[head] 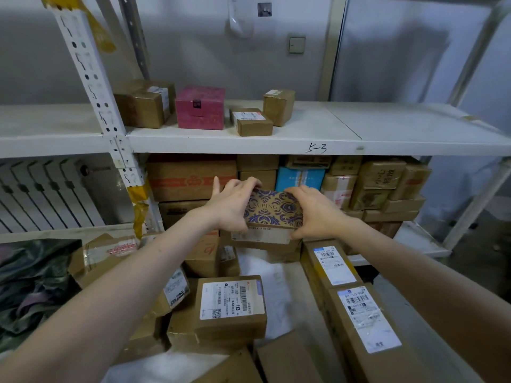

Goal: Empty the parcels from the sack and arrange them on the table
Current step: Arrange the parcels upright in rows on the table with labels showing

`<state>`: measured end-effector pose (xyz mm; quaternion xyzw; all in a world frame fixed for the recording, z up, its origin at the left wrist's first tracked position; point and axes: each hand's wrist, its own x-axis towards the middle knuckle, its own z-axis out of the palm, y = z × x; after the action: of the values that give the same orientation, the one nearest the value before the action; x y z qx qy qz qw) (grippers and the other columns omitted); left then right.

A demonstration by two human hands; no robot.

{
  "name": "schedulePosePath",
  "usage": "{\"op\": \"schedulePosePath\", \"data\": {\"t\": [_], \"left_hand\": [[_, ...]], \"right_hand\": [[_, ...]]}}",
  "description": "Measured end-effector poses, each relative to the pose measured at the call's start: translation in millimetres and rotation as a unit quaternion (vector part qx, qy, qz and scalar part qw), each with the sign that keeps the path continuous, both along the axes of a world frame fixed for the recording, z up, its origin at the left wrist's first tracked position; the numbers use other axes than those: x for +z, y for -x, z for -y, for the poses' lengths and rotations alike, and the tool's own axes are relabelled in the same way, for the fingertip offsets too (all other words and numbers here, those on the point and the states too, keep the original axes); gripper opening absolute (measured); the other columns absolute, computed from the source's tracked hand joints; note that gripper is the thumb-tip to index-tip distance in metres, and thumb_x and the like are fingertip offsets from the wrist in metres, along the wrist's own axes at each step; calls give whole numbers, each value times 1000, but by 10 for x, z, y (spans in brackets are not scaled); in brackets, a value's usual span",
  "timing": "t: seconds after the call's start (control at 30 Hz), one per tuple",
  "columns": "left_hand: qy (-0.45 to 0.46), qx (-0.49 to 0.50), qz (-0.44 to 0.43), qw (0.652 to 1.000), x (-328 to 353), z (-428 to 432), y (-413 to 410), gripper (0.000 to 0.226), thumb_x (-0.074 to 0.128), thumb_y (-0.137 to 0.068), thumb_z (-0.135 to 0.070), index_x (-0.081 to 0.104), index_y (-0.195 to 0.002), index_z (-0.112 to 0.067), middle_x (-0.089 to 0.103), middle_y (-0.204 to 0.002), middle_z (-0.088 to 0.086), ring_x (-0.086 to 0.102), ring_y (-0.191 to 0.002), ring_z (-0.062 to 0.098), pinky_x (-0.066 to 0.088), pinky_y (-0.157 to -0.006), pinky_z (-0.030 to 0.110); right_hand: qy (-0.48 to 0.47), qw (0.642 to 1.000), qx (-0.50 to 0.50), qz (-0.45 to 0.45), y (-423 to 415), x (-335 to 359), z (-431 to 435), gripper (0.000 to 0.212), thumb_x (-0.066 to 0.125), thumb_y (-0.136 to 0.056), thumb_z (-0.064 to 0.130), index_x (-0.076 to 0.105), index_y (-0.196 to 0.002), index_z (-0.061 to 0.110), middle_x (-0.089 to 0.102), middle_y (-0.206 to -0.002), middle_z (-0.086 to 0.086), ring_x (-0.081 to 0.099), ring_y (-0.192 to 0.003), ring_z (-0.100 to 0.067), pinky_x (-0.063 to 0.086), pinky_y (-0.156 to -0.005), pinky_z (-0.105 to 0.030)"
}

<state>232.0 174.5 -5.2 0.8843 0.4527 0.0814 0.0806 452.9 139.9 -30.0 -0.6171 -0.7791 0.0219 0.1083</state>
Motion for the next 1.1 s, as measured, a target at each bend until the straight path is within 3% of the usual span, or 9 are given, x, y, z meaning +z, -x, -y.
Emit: {"op": "schedulePosePath", "data": {"t": [0.1,0.2,0.27,0.33,0.47,0.6,0.73,0.9,1.1], "left_hand": [[-55,75,142,985,-51,36,-104,94,75,-71,-19,19,-146,-25,29,-149,5,20,-141,25,8,-117,58],[57,192,308,930,-107,85,-183,81,73,-77,-15,26,-143,-16,34,-144,12,37,-132,30,37,-107,41],[183,264,326,889,-250,98,-232,73,72,-81,-14,31,-141,-10,41,-141,12,44,-128,31,42,-98,36],[274,294,288,869,-441,139,-280,67,70,-82,-16,36,-139,-6,48,-137,11,48,-124,31,45,-93,34],[404,313,299,806,-780,281,-438,44,64,-87,-16,48,-126,-6,56,-109,12,54,-93,23,45,-80,34],[453,335,351,748,-930,341,-580,19,59,-90,-11,49,-106,-13,46,-82,7,48,-73,17,40,-70,28],[467,341,308,755,-983,296,-694,48,57,-94,-16,40,-139,-7,45,-135,19,44,-127,34,40,-96,36],[477,340,263,767,-1143,233,-820,51,53,-97,-20,38,-143,-5,35,-148,18,34,-136,34,33,-108,40],[495,379,256,739,-1293,-26,-960,15,53,-97,-16,49,-108,-6,49,-97,14,44,-104,29,36,-90,36]], "right_hand": [[11,987,-96,-126,-66,-102,108,106,86,-54,49,35,-141,18,47,-128,-1,48,-115,-19,45,-91,-32],[100,928,-217,-287,-126,-301,189,84,90,-52,45,50,-120,17,56,-115,1,56,-105,-18,51,-84,-33],[167,857,-271,-405,-152,-486,257,73,90,-46,46,56,-103,16,62,-108,0,61,-101,-19,55,-86,-39],[212,796,-308,-475,-173,-657,331,82,88,-46,49,58,-113,13,65,-113,-3,62,-104,-22,54,-92,-42],[278,740,-357,-497,-148,-881,493,65,73,-81,43,49,-130,8,58,-127,-11,53,-121,-28,46,-97,-39],[290,737,-376,-480,-35,-1108,467,73,66,-85,47,39,-140,7,52,-137,-14,48,-127,-31,45,-94,-40],[301,732,-384,-475,89,-1273,369,91,67,-76,59,33,-143,7,53,-136,-15,50,-124,-33,48,-92,-39],[329,791,-345,-384,83,-1476,347,102,56,-72,71,27,-147,7,48,-140,-16,48,-126,-33,42,-104,-45],[353,851,-275,-277,-42,-1502,236,73,44,-90,60,39,-139,6,55,-129,-14,54,-113,-28,43,-86,-35]]}}
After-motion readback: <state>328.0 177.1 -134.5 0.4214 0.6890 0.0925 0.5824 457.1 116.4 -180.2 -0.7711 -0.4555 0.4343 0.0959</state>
